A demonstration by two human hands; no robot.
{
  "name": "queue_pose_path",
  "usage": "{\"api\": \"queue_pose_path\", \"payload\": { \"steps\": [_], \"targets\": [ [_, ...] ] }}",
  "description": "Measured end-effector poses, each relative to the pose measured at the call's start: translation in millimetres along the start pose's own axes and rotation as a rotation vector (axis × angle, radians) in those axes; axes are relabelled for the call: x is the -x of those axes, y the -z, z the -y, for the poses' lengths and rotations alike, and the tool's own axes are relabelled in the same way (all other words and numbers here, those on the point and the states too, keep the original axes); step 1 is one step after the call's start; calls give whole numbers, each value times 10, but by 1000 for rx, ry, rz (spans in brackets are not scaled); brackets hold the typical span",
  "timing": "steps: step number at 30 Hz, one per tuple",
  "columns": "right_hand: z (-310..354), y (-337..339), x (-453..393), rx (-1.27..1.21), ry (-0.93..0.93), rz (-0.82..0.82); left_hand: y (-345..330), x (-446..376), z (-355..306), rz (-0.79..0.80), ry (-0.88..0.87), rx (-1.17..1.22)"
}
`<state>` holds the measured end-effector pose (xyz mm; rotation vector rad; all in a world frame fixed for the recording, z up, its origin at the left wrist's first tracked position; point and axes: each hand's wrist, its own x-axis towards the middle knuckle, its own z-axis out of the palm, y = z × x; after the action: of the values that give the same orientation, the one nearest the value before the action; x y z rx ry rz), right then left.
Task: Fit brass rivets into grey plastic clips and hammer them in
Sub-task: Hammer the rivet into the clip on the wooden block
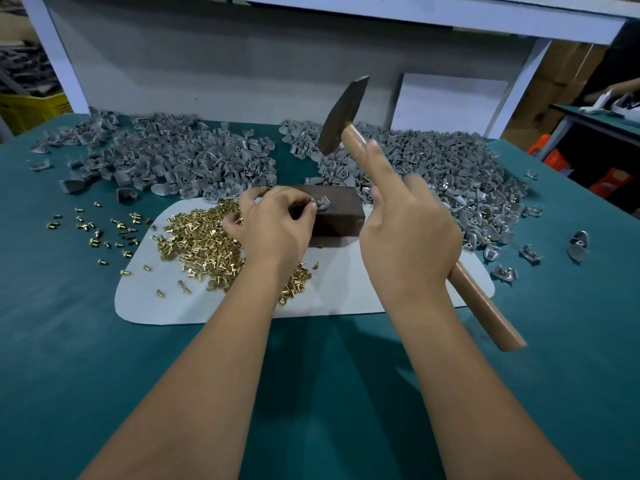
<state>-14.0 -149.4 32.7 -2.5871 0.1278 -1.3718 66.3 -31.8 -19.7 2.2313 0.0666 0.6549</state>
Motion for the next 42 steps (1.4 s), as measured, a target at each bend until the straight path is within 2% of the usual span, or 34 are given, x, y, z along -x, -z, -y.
{"api": "queue_pose_path", "payload": {
  "steps": [1,4,5,12,14,17,19,25,30,39,42],
  "targets": [
    [-3,1,-10,15,4,45,-3,3,3,-6,0,0],
    [-36,-9,-3,121,9,323,-12,7,7,-35,-6,8],
    [-61,-19,-3,130,-11,352,-12,6,7,-32,-7,14],
    [-69,52,-66,68,-94,144,-21,29,-15,-81,-10,44],
    [-59,47,-52,78,-71,182,-17,28,-15,-80,-7,42],
    [-49,-3,18,150,22,335,-2,13,4,-48,-14,21],
    [-46,-25,10,144,11,336,2,6,15,-47,-21,21],
    [-32,1,8,41,-24,108,-19,16,-3,-78,-14,37],
    [-82,-56,41,126,21,375,-1,10,1,-41,-10,18],
    [-340,-120,-5,45,-188,268,62,-40,-40,91,92,54],
    [-488,-141,-24,82,-283,314,75,-59,-55,134,142,117]
  ]
}}
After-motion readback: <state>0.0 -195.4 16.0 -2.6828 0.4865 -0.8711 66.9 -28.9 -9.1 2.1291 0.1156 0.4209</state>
